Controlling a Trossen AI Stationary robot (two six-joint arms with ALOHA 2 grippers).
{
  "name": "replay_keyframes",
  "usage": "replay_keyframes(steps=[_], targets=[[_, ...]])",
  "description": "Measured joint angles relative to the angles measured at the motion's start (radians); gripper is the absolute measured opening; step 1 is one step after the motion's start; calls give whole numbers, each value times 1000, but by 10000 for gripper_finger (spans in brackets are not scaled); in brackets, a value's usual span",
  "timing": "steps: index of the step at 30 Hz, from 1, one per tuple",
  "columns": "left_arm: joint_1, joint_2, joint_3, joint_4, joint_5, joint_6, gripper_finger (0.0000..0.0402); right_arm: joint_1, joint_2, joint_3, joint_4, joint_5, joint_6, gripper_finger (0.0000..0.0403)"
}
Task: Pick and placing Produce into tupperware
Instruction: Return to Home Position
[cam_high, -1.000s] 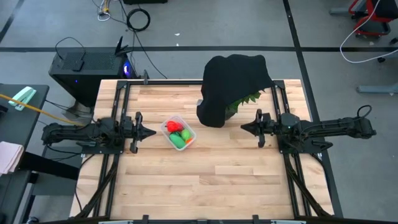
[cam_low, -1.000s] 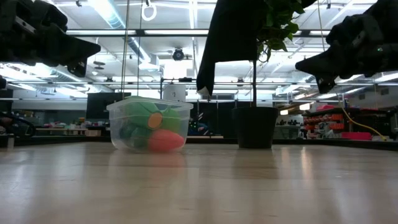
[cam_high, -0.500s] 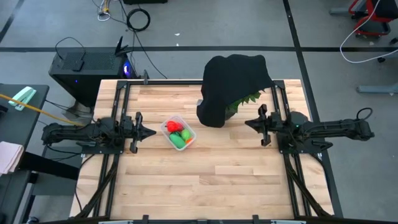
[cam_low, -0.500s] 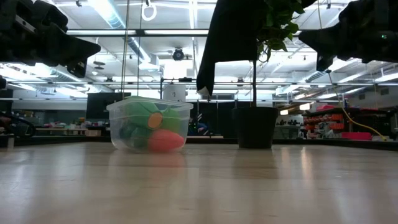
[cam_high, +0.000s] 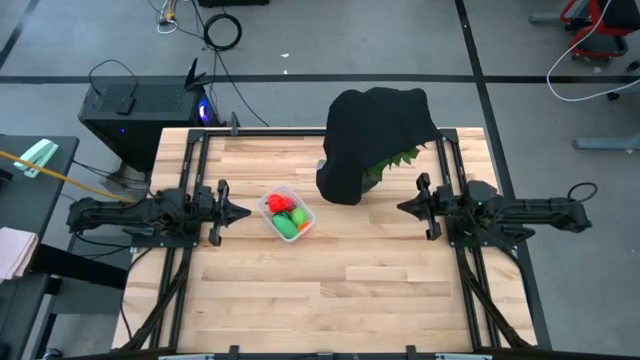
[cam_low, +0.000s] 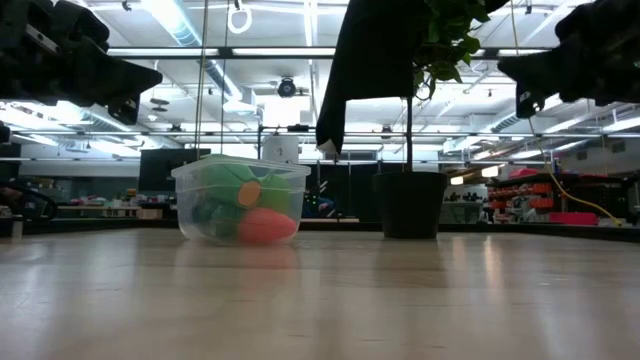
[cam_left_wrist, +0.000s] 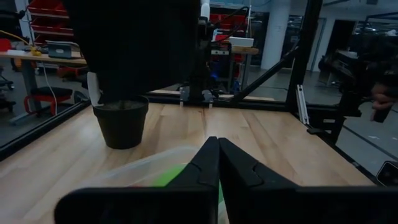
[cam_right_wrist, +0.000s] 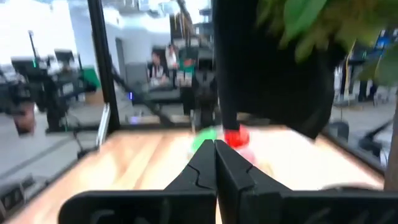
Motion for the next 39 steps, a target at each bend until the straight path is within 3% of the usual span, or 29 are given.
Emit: replay_keyframes(steps=[6,11,24,32,39], targets=[[0,0,0,-2,-2,7,8,0,-57,0,-125,-15,-22,0],[3,0,0,-7,-2,82,11,0,-60,0,-126,-33,-37,0],[24,0,0,-9,-2,82,5,1,-60,0,-146,-14,-46,0],[24,0,1,-8,-10,78,47,1,-60,0,-174,19,-46,8],[24,0,1,-8,-10,78,61,1,-60,0,-176,20,-50,5]])
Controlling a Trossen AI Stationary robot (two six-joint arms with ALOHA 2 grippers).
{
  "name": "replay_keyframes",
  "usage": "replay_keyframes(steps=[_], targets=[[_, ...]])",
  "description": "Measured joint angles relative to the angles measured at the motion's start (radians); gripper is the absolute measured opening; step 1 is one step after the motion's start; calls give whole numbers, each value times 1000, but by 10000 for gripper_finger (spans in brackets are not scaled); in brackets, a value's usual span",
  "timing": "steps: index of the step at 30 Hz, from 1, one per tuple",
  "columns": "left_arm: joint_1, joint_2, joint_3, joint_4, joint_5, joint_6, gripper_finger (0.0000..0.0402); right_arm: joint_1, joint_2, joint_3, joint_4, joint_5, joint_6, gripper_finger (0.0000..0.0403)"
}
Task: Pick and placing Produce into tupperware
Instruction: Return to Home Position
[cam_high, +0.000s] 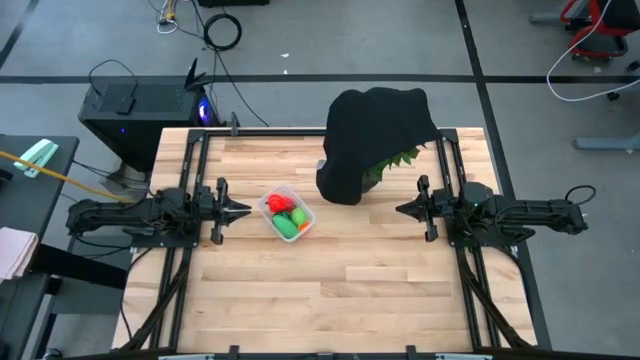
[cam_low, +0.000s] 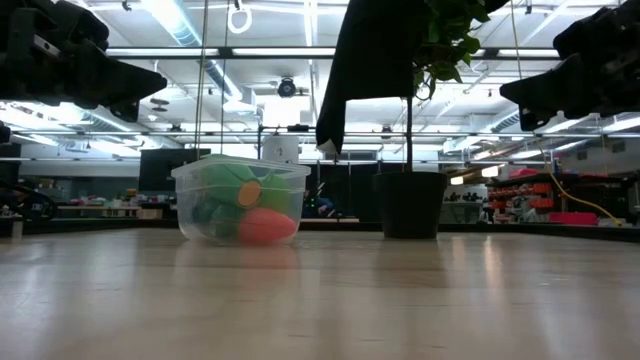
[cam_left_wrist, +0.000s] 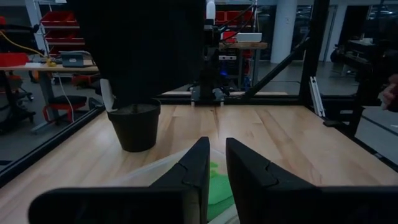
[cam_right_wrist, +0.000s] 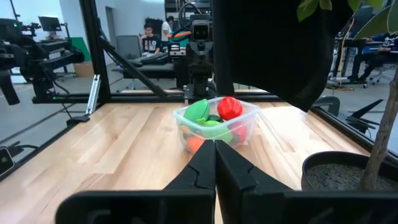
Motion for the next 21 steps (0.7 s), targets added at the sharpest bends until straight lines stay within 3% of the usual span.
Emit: replay_keyframes(steps=[13,18,21], targets=[[0,0,0,1,0,0,55,0,0,0,0,3,39,33],[0,0,0,1,0,0,61,0,0,0,0,3,294,30],[0,0,0,1,0,0,61,0,0,0,0,3,368,29]])
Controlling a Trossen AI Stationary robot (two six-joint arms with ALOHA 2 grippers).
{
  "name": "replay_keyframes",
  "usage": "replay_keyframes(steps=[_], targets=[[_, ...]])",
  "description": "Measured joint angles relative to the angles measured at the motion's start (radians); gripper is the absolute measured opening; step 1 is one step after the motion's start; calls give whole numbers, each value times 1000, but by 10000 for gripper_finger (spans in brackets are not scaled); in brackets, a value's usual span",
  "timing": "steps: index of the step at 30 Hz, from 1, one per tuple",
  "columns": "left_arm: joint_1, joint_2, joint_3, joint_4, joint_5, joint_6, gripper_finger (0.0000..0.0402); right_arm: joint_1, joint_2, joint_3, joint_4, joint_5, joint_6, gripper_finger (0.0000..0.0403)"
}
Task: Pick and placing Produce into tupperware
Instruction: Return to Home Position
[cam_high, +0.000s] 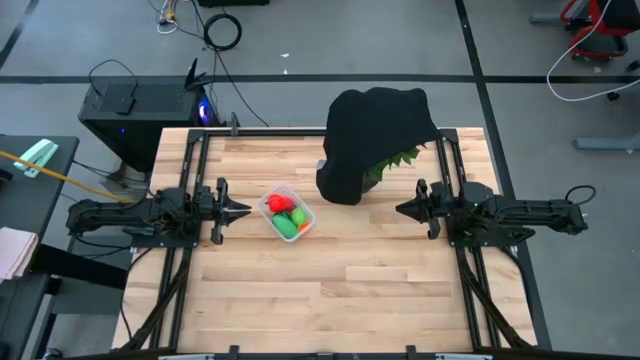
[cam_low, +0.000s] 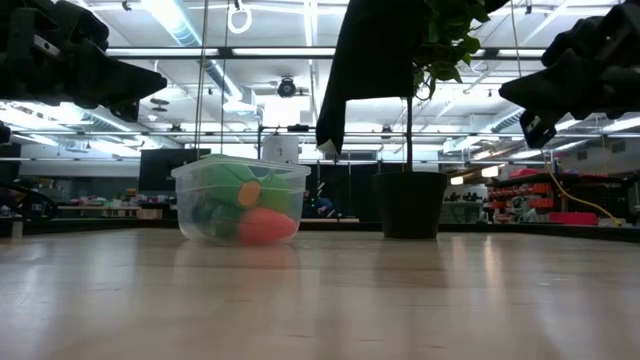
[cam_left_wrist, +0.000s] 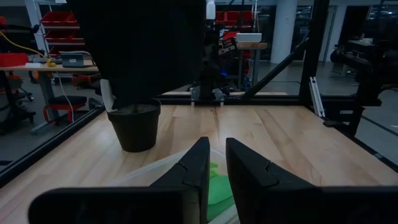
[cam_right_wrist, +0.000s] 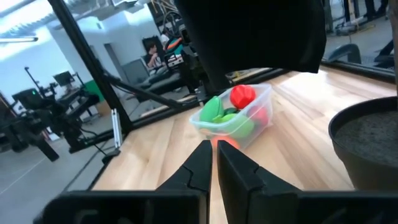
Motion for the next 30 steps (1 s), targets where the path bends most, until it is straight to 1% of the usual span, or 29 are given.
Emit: replay_keyframes(steps=[8,19,30], targets=[[0,0,0,0,0,0,51,0,0,0,0,0,-2,32],[0,0,0,0,0,0,61,0,0,0,0,0,-3,34],[0,0,0,0,0,0,51,0,0,0,0,0,-3,33]])
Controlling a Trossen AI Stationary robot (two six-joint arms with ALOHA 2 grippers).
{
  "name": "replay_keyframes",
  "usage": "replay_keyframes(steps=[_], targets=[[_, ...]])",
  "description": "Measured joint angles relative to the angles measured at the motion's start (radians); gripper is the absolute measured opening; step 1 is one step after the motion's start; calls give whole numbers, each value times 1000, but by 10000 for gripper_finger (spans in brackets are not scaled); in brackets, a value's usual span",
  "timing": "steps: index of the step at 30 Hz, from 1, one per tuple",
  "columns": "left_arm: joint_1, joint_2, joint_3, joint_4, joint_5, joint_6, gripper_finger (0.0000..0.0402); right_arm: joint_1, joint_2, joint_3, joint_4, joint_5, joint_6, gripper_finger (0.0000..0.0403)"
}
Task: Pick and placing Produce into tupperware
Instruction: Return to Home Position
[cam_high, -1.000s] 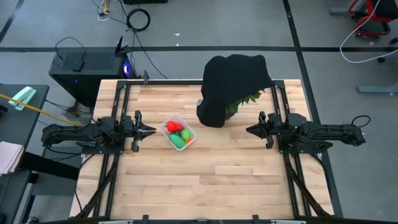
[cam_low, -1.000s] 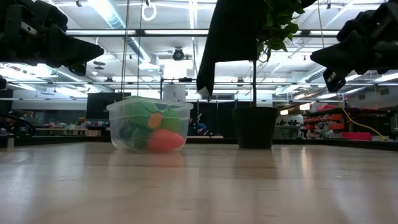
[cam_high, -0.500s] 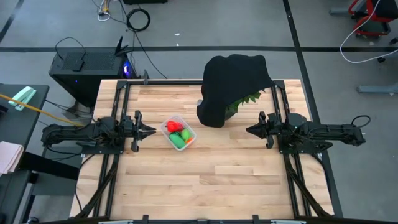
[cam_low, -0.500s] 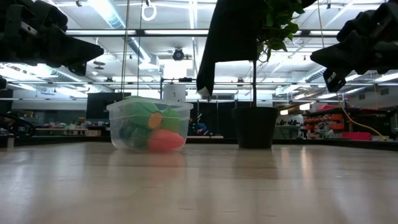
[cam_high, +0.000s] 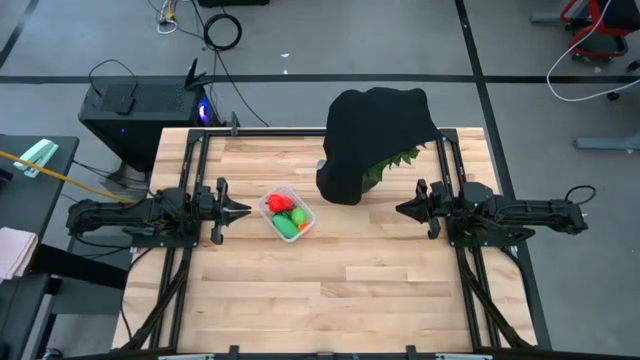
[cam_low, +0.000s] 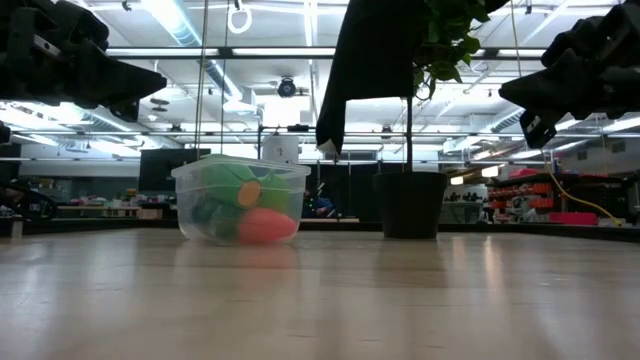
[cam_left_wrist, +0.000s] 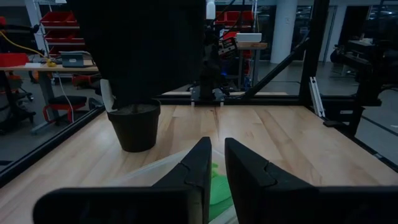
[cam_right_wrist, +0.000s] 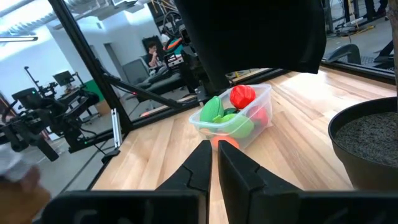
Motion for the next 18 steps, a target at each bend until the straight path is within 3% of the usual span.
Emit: replay_keyframes(steps=[18], targets=[[0,0,0,0,0,0,51,0,0,0,0,0,0,34]])
